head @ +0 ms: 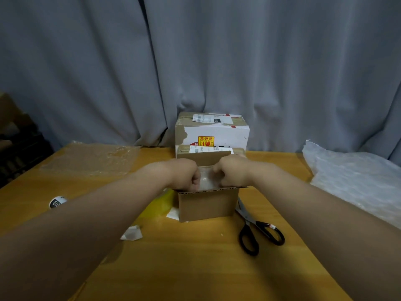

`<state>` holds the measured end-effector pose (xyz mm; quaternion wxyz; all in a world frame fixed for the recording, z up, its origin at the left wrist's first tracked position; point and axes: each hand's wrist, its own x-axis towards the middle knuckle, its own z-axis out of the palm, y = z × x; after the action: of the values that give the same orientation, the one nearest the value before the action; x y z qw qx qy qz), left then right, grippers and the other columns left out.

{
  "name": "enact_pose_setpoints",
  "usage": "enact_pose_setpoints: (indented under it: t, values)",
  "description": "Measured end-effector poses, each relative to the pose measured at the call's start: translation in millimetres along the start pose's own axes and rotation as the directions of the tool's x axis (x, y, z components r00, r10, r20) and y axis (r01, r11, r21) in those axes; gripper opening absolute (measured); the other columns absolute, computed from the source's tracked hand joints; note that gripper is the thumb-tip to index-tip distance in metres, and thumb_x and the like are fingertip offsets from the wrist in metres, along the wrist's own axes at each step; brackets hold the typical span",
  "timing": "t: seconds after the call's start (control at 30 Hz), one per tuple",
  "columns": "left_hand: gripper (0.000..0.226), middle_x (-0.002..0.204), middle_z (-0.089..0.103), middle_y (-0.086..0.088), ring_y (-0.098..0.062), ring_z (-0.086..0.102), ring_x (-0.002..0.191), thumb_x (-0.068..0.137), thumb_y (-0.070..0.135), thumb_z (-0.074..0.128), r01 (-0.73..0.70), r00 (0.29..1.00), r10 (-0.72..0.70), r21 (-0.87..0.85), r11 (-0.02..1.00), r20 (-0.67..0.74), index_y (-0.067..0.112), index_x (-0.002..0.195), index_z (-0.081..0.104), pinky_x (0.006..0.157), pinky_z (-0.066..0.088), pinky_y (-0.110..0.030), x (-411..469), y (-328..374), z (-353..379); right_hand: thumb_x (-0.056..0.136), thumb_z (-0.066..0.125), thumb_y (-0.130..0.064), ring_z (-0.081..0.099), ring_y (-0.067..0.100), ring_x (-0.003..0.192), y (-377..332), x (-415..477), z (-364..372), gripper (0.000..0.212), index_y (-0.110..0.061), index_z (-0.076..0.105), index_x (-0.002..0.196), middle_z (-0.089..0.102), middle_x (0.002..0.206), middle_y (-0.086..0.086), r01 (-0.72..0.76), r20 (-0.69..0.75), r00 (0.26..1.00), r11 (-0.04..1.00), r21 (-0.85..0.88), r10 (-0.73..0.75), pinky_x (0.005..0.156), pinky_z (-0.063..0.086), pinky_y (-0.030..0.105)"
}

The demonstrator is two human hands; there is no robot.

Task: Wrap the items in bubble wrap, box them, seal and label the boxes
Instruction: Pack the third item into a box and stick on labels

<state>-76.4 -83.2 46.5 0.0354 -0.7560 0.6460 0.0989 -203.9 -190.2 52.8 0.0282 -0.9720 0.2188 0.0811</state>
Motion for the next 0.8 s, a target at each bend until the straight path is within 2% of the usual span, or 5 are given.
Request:
enact_pose_setpoints:
  t: [0.17, 0.37, 0.6, 0.7, 0.8]
  values:
    - [0.014, 0.112, 0.047, 0.004, -0.015, 0.051, 0.099, 0.087, 0.023, 0.064, -0.075, 0.972, 0.076, 0.011, 0.997, -0.222, 0.010, 0.084, 0.067, 0.087, 0.045, -0.034, -13.8, 1.9, 0.4, 0.086, 0.062, -0.025, 0.045, 0.016, 0.107, 10.3, -16.1, -7.0, 0.024, -0.029, 0.062, 0.110, 0.050, 0.107, -0.005, 0.062, -0.130, 0.989, 0.998, -0.008, -0.062, 0.094, 0.032, 0.031]
    - [0.045, 0.136, 0.051, -0.002, -0.021, 0.049, 0.121, 0.098, 0.030, 0.046, -0.042, 0.993, 0.039, 0.019, 0.999, 0.114, 0.024, 0.141, 0.037, 0.099, 0.039, -0.032, -2.3, 12.2, -11.3, 0.088, 0.059, -0.005, 0.056, 0.019, 0.106, 5.5, -11.4, -7.4, 0.043, -0.021, 0.056, 0.127, 0.059, 0.122, 0.001, -0.013, 0.000, 1.000, 0.985, 0.172, 0.013, 0.091, 0.049, 0.030]
    - [0.039, 0.140, 0.046, 0.003, -0.020, 0.043, 0.125, 0.101, 0.039, 0.032, -0.020, 0.957, 0.010, 0.029, 0.999, 0.291, 0.031, 0.139, 0.043, 0.106, 0.031, -0.035, 2.9, 19.7, -15.9, 0.101, 0.041, -0.028, 0.055, 0.024, 0.096, -8.7, -5.4, -8.0, 0.030, -0.012, 0.063, 0.112, 0.062, 0.103, 0.005, -0.053, 0.175, 0.983, 0.998, 0.032, 0.047, 0.075, 0.040, 0.029]
    - [0.036, 0.117, 0.060, -0.001, -0.019, 0.054, 0.106, 0.099, 0.041, 0.038, -0.031, 0.995, 0.035, -0.035, 0.999, 0.094, 0.022, 0.121, 0.060, 0.095, 0.042, -0.034, -11.7, 14.1, -20.2, 0.098, 0.040, -0.019, 0.050, 0.023, 0.089, -5.4, -19.0, -13.4, 0.022, -0.015, 0.057, 0.084, 0.050, 0.079, -0.001, -0.045, 0.032, 0.999, 0.998, 0.053, 0.043, 0.069, 0.037, 0.028]
    - [0.033, 0.092, 0.061, 0.006, -0.014, 0.055, 0.089, 0.098, 0.044, 0.039, 0.032, 0.976, -0.027, 0.019, 0.999, -0.216, 0.026, 0.098, 0.066, 0.086, 0.043, -0.033, -36.3, 4.7, -30.0, 0.099, 0.037, -0.029, 0.048, 0.022, 0.099, -8.6, -32.1, -15.1, 0.023, -0.019, 0.056, 0.093, 0.055, 0.097, 0.004, -0.043, -0.132, 0.990, 0.999, -0.029, 0.039, 0.082, 0.035, 0.031]
